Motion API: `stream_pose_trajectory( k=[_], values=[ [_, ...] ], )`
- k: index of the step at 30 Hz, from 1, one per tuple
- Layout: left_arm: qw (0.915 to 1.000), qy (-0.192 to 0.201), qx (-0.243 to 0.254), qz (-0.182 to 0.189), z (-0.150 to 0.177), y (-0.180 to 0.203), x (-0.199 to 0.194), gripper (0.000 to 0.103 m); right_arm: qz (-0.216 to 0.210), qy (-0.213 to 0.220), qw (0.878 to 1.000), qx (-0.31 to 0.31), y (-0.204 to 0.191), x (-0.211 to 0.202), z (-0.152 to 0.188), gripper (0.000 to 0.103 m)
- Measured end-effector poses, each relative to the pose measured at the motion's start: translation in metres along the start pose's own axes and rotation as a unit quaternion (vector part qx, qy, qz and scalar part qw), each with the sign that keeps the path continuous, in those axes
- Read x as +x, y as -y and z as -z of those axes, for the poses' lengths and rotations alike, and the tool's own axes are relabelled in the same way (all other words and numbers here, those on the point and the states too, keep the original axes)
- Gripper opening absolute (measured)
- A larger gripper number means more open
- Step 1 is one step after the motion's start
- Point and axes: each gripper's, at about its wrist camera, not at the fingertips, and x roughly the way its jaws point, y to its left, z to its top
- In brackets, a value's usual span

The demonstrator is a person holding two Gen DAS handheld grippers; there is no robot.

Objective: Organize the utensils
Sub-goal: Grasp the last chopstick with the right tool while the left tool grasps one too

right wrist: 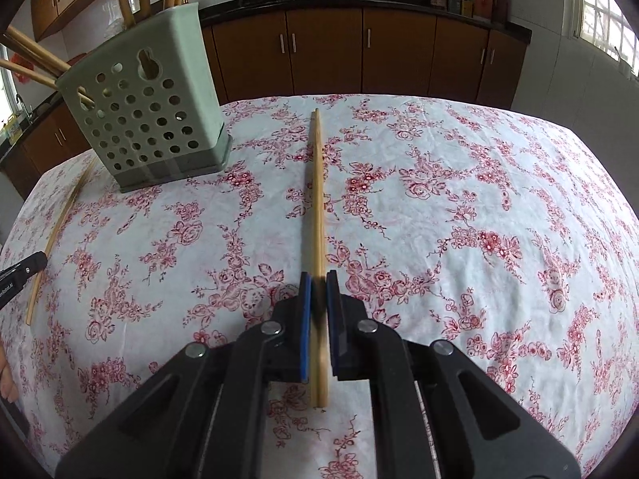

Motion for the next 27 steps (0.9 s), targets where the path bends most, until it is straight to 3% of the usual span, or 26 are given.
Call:
stream_pose_trajectory(
  k=[27],
  values=[
    [0.9998,0.0,0.01,-0.016,-0.0022,0.008,0.0021,0.01,-0.001,0.005,1.0,-0.001,-0.0011,-0.0002,0.0022,0.009]
  ],
)
